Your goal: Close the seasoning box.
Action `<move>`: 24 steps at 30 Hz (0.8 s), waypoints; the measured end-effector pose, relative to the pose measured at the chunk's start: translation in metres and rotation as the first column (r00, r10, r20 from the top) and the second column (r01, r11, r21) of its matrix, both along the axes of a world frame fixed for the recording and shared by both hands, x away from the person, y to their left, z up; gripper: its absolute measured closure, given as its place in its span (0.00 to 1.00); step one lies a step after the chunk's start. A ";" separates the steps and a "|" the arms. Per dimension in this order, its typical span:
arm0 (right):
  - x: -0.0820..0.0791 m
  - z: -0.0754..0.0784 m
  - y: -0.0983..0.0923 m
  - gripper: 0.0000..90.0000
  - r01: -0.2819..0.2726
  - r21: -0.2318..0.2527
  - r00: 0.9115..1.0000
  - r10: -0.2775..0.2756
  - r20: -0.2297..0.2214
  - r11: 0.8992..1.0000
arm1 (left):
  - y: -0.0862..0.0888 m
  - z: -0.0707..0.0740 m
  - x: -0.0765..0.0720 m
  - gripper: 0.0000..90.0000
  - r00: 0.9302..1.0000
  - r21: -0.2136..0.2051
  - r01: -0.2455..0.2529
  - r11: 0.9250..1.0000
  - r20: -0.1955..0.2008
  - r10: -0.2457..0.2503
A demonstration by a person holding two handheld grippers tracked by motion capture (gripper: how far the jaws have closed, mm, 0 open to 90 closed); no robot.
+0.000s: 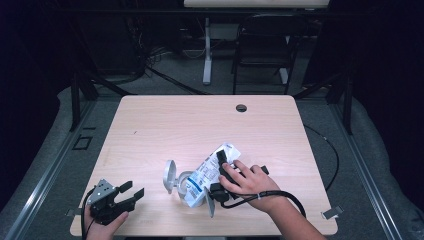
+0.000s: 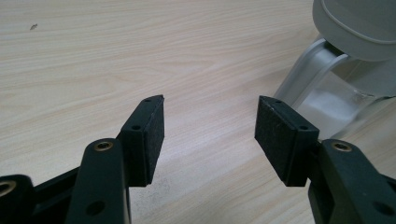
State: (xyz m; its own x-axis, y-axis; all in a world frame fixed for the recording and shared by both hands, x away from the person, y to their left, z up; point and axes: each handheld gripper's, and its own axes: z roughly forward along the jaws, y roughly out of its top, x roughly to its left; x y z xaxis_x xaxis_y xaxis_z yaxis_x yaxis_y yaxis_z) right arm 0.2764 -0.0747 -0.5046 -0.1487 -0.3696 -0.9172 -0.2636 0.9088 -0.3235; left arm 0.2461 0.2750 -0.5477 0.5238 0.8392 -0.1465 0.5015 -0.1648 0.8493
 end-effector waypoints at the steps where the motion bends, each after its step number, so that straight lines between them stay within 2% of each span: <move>1: 0.000 0.000 0.000 0.62 -0.003 0.006 1.000 0.003 -0.005 1.000 | 0.000 -0.001 0.000 0.48 1.000 -0.006 -0.003 1.000 0.005 0.003; 24: -0.001 0.005 0.004 0.63 -0.005 -0.035 1.000 0.004 -0.016 0.999 | 0.000 -0.001 0.000 0.48 1.000 -0.008 -0.004 1.000 0.005 0.004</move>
